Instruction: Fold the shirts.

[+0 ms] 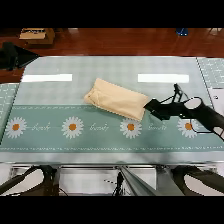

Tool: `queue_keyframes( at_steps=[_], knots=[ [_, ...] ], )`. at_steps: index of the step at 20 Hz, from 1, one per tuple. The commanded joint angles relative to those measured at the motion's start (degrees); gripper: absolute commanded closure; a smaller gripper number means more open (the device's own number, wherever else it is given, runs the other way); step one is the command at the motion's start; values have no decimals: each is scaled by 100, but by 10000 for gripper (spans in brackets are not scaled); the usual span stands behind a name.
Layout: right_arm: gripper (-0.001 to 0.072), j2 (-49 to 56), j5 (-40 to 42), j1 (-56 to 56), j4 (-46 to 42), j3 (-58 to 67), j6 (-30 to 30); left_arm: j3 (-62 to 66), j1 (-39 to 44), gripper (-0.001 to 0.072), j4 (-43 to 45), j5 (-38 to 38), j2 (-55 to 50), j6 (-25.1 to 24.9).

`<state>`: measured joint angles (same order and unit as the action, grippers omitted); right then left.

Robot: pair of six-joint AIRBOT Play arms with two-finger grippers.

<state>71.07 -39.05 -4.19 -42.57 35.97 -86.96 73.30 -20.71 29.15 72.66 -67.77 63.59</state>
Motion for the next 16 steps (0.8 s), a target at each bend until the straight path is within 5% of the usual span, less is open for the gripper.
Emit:
queue_keyframes(
  at_steps=[1,2,4,8,13,16],
  knots=[
    [118,483,863,-726,935,-103,225,-2,2,692,2,2,4,13],
    [247,544,1071,-870,1080,-90,273,-2,2,692,2,0,2,13],
    [653,535,1259,-1021,1272,13,549,-2,2,692,4,0,-9,13],
    [691,-177,332,-525,509,605,1187,-4,2,692,188,-11,-35,11],
    [691,-1801,-1674,1532,-2111,1510,-452,-13,9,692,459,-192,-315,11],
    [692,-2638,-3064,3200,-3123,1934,-638,-13,9,692,459,-323,-542,7]
  ],
)
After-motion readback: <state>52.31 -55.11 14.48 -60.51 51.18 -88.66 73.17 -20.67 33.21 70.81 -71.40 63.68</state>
